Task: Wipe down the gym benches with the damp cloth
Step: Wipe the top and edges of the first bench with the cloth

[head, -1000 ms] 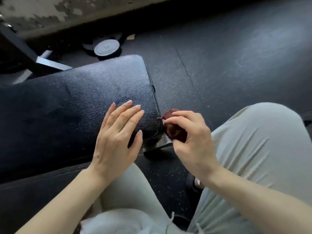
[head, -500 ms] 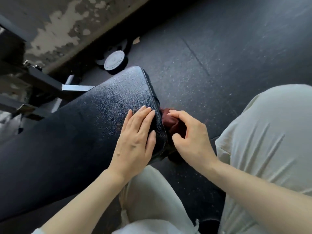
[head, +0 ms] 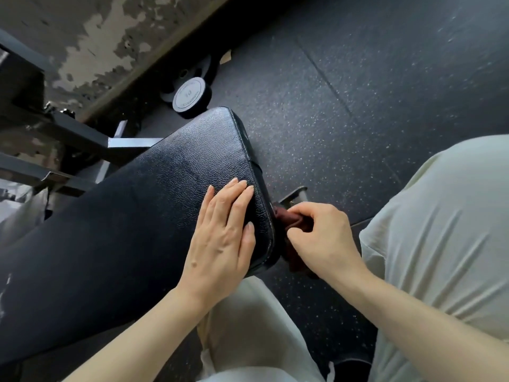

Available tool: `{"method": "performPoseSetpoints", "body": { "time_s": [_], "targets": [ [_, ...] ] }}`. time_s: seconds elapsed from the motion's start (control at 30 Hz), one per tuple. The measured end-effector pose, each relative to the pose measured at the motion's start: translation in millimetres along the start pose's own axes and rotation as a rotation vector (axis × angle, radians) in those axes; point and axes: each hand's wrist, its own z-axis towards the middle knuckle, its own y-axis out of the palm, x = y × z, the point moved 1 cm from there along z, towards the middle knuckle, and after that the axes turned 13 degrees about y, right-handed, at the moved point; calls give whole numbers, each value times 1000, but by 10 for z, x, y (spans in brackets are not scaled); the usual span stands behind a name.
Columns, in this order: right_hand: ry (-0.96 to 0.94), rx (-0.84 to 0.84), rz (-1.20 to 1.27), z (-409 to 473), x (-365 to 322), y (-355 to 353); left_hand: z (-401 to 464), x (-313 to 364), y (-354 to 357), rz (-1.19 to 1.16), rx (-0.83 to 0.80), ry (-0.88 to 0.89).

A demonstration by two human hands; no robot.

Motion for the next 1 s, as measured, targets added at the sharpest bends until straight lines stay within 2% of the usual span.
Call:
{"method": "performPoseSetpoints", "body": {
  "time_s": [0.07, 0.17, 0.3, 0.4, 0.53, 0.7, 0.77, 0.83, 0.93, 1.0],
  "targets": [
    [-104, 62, 51, -31, -76, -14, 2, -4, 2, 8, 1, 2],
    [-259, 21, 100, -3, -129, 17, 7, -4, 3, 13, 1, 1],
    [-145, -3, 36, 34, -7, 13, 12, -5, 1, 4, 8, 2],
    [-232, 79, 40, -3, -42, 51, 9, -7, 2, 0, 15, 5],
    [-294, 71, -31, 28, 2, 67, 18, -21, 6, 2, 20, 1],
    [-148, 122, -90, 104, 39, 1, 12, -15, -1, -1, 16, 1],
    [-194, 169, -47, 158, 25, -22, 16, -15, -2, 4, 18, -4],
    [-218, 155, -47, 181, 20, -10, 20, -9, -4, 11, 18, -8],
    [-123, 53, -12, 188, 32, 41, 20, 1, -8, 14, 15, -7],
    [-77, 62, 8, 204, 24, 64, 20, 3, -9, 17, 16, -8]
  ]
}}
